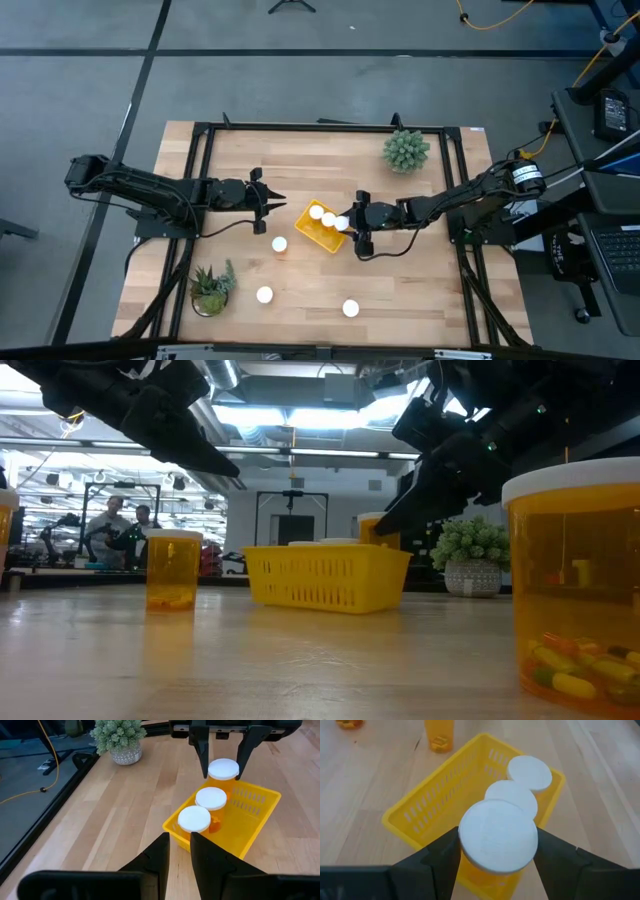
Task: Pick and place pill bottles into a basket
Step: Put the orange pill bottle into the yellow bin, then put the top orange pill bottle into the yellow bin
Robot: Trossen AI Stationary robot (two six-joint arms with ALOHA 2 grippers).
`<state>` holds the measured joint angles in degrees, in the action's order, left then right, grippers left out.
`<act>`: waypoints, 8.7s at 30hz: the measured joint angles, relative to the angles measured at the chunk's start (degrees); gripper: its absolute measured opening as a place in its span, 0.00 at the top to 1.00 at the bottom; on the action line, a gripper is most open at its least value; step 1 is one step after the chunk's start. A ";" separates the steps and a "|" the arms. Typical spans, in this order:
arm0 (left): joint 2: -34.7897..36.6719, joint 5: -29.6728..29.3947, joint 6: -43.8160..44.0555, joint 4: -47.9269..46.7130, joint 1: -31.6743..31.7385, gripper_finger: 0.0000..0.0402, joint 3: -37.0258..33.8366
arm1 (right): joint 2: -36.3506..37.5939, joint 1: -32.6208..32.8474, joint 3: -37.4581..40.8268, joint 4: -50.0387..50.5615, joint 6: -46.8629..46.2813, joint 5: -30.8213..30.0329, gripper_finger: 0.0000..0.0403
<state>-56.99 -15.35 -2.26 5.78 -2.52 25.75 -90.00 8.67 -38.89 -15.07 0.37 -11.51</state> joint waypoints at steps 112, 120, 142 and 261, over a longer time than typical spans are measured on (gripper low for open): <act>1.57 7.53 6.66 -12.98 -8.77 0.34 0.01 | 26.77 -0.36 25.22 -22.44 -6.10 -6.31 0.92; 1.81 7.35 13.70 -18.51 -15.52 0.34 0.01 | 26.77 0.98 25.22 -22.28 -5.99 -6.32 0.92; -13.14 2.56 18.08 -8.35 -18.45 0.34 0.01 | 26.77 1.44 25.22 -22.30 -7.66 -6.38 0.92; -23.58 8.20 4.58 19.32 -4.06 0.48 5.06 | 26.73 1.40 25.22 -19.81 -8.84 -6.38 0.92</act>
<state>-80.57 -7.16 2.32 25.10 -6.59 30.81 -63.26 10.07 -13.67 -34.87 -8.47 -17.89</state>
